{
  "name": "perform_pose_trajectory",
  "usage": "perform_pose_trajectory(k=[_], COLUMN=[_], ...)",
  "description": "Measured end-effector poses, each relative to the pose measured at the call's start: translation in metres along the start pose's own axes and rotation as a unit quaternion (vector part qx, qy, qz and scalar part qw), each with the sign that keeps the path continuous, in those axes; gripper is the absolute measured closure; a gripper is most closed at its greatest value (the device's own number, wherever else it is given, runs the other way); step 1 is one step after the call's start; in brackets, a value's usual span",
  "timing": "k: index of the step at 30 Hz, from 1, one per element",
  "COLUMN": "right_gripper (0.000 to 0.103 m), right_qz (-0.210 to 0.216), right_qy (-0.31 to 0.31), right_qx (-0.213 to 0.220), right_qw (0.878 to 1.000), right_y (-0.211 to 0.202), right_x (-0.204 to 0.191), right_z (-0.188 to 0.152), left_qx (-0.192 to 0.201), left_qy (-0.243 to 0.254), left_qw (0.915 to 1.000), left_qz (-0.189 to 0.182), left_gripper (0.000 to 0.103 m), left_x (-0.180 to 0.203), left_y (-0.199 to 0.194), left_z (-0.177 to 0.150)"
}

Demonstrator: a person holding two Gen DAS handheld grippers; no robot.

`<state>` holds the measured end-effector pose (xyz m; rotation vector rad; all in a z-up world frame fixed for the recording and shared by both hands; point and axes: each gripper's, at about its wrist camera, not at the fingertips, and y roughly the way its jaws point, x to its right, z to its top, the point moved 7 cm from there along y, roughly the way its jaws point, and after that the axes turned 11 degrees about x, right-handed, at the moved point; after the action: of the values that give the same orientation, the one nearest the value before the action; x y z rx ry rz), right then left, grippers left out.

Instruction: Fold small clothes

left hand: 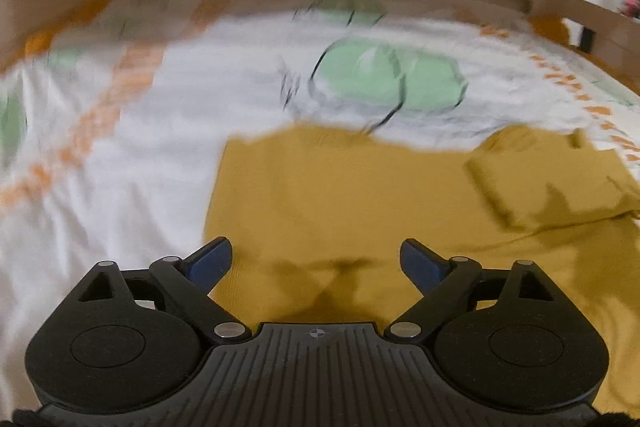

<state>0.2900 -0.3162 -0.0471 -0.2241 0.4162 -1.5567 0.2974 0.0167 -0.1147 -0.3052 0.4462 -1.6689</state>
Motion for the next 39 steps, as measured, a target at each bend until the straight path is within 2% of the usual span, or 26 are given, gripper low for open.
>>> perform_pose_trajectory(k=[3, 5, 9, 13, 15, 16, 18, 21, 25, 31, 33, 35, 37, 39], right_gripper=[0.002, 0.002, 0.004, 0.011, 0.011, 0.011, 0.012, 0.013, 0.013, 0.013, 0.013, 0.013, 0.013, 0.013], right_qz=[-0.026, -0.038, -0.039, -0.038, -0.037, -0.037, -0.041, -0.04, -0.029, -0.032, -0.03, -0.028, -0.027, -0.028], right_qy=[0.015, 0.019, 0.044, 0.071, 0.08, 0.082, 0.089, 0.117, 0.163, 0.173, 0.177, 0.177, 0.178, 0.179], right_qx=[-0.004, -0.012, -0.032, -0.03, -0.02, -0.017, -0.016, -0.023, -0.037, -0.039, -0.04, -0.041, -0.042, -0.043], right_qw=[1.0, 0.999, 0.998, 0.996, 0.996, 0.996, 0.995, 0.992, 0.986, 0.984, 0.983, 0.983, 0.983, 0.983], right_y=[0.002, 0.005, 0.011, 0.003, -0.001, -0.002, -0.003, -0.002, 0.0, 0.002, 0.003, 0.003, 0.003, 0.003], right_x=[0.013, 0.021, 0.036, 0.05, 0.056, 0.059, 0.065, 0.075, 0.085, 0.09, 0.09, 0.09, 0.091, 0.092], right_z=[0.001, 0.001, 0.002, 0.011, 0.018, 0.019, 0.021, 0.02, 0.018, 0.018, 0.018, 0.018, 0.018, 0.018], left_qx=[0.043, 0.048, 0.0, -0.037, -0.054, -0.067, -0.092, -0.125, -0.157, -0.177, -0.19, -0.189, -0.181, -0.166], left_qy=[0.004, -0.003, -0.003, -0.01, -0.02, -0.024, -0.041, -0.067, -0.08, -0.08, -0.078, -0.073, -0.079, -0.087], left_qw=[0.999, 0.9988, 0.9983, 0.9958, 0.9936, 0.9923, 0.9896, 0.9839, 0.9791, 0.9764, 0.9731, 0.9738, 0.9731, 0.9743], left_qz=[0.011, 0.001, -0.058, -0.083, -0.098, -0.101, -0.103, -0.108, -0.102, -0.095, -0.103, -0.104, -0.118, -0.124], left_gripper=[0.011, 0.011, 0.011, 0.013, 0.023, 0.028, 0.029, 0.037, 0.039, 0.039, 0.048, 0.082, 0.1, 0.1], left_x=[0.018, 0.03, 0.056, 0.077, 0.085, 0.089, 0.094, 0.101, 0.108, 0.115, 0.121, 0.125, 0.126, 0.124], left_y=[-0.016, -0.019, -0.005, 0.011, 0.02, 0.027, 0.037, 0.055, 0.074, 0.093, 0.098, 0.1, 0.096, 0.087], left_z=[0.023, 0.035, 0.048, 0.052, 0.051, 0.049, 0.045, 0.038, 0.028, 0.02, 0.015, 0.015, 0.019, 0.028])
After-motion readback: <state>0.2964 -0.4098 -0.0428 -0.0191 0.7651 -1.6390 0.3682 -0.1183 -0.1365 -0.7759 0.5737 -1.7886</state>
